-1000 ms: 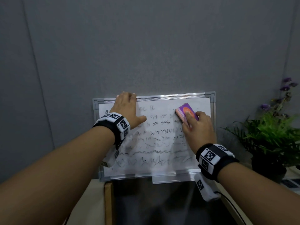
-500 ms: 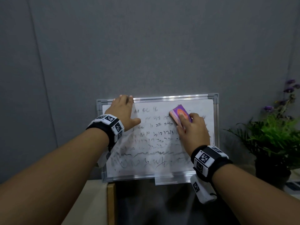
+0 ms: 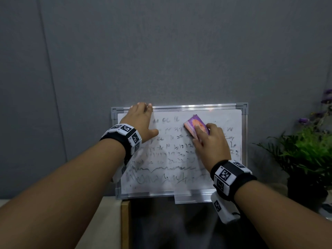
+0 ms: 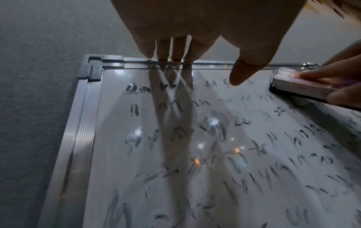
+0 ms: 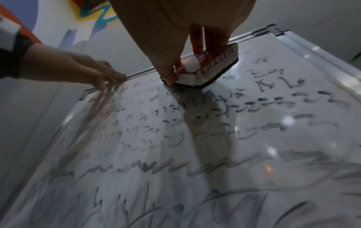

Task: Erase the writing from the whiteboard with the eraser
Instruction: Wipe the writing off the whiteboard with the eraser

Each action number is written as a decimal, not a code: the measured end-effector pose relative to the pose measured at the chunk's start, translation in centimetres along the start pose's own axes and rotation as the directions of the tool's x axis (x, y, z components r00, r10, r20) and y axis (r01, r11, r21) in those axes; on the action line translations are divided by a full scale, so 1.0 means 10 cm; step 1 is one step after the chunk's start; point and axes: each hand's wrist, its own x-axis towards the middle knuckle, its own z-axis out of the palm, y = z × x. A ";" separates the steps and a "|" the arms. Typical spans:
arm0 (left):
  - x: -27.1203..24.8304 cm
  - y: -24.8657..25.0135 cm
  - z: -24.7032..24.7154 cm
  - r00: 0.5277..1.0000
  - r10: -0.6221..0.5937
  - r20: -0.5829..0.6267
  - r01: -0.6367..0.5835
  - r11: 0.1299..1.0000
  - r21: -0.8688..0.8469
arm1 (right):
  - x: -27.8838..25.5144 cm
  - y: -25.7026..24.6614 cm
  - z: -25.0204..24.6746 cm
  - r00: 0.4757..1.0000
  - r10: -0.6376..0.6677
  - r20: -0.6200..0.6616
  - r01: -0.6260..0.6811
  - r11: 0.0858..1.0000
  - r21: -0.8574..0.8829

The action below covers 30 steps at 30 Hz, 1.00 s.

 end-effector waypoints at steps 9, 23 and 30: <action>0.01 0.00 0.01 0.999 0.038 -0.006 -0.037 0.989 0.146 | -0.09 0.04 0.05 0.998 -0.059 -0.001 0.059 0.996 -0.061; 0.02 0.01 -0.01 1.000 0.030 0.007 -0.031 0.969 0.245 | -0.03 -0.09 0.09 0.997 -0.076 -0.016 0.075 0.997 -0.020; 0.05 -0.03 0.02 0.999 0.043 0.010 -0.044 0.976 0.214 | 0.11 -0.31 0.14 0.992 -0.125 0.008 0.125 0.992 0.002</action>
